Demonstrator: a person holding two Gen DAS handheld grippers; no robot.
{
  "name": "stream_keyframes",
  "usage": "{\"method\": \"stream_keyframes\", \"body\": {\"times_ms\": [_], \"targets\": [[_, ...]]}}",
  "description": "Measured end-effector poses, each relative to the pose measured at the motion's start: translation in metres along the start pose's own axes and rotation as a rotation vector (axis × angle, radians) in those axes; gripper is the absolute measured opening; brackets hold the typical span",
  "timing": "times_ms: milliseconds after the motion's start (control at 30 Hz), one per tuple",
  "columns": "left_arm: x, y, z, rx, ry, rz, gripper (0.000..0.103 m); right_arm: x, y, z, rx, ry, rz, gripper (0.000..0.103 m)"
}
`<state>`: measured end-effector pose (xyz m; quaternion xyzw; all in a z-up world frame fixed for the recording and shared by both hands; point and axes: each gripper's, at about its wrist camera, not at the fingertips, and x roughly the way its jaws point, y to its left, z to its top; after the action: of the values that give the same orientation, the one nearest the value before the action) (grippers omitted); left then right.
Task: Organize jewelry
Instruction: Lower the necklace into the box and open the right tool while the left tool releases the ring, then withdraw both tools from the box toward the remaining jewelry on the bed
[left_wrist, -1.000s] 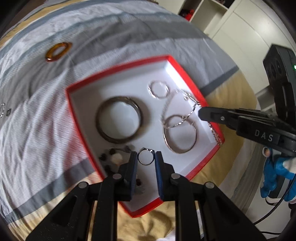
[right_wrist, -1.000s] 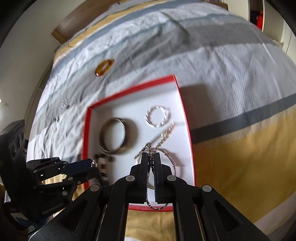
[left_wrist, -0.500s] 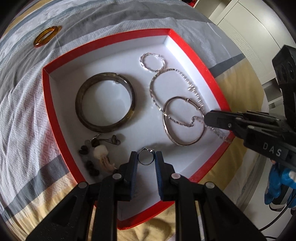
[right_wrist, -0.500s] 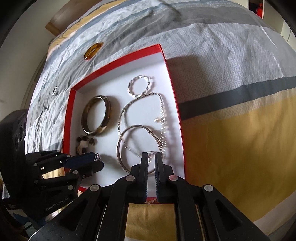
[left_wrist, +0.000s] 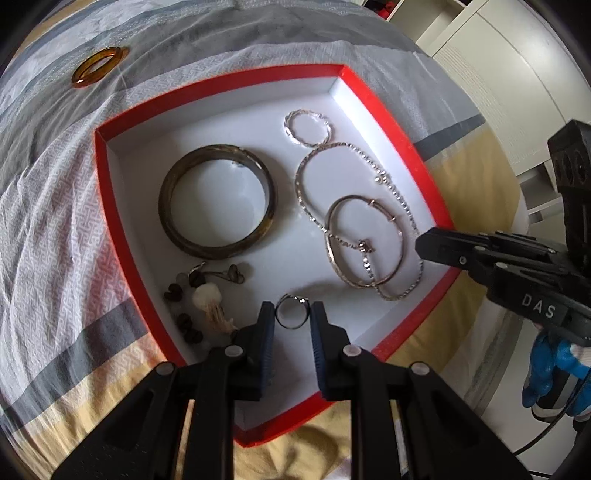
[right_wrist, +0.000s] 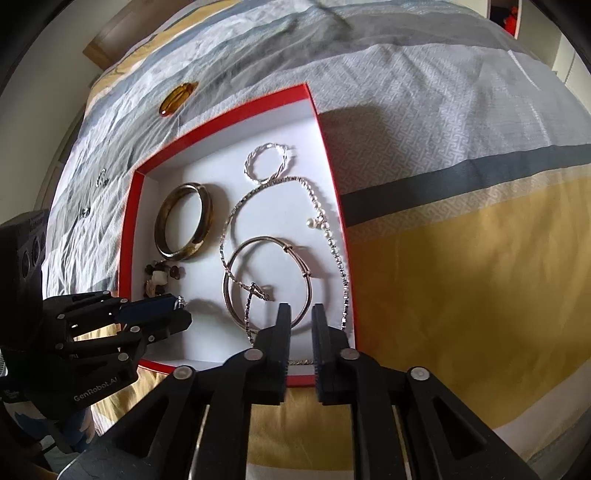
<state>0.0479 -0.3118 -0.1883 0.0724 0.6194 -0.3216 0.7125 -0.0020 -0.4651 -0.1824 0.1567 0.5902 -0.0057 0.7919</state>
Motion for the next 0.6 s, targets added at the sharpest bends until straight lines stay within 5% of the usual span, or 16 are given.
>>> {"method": "stream_keyframes", "body": {"times_ms": [100, 600], "targets": [[-0.008, 0.002, -0.001, -0.004, -0.010, -0.023, 0.033, -0.008, -0.002, -0.001, 0.007, -0.011, -0.005, 0.016], [-0.068, 0.024, -0.015, -0.034, -0.101, -0.048, 0.033, -0.028, 0.021, 0.000, 0.013, -0.040, -0.049, 0.019]]}}
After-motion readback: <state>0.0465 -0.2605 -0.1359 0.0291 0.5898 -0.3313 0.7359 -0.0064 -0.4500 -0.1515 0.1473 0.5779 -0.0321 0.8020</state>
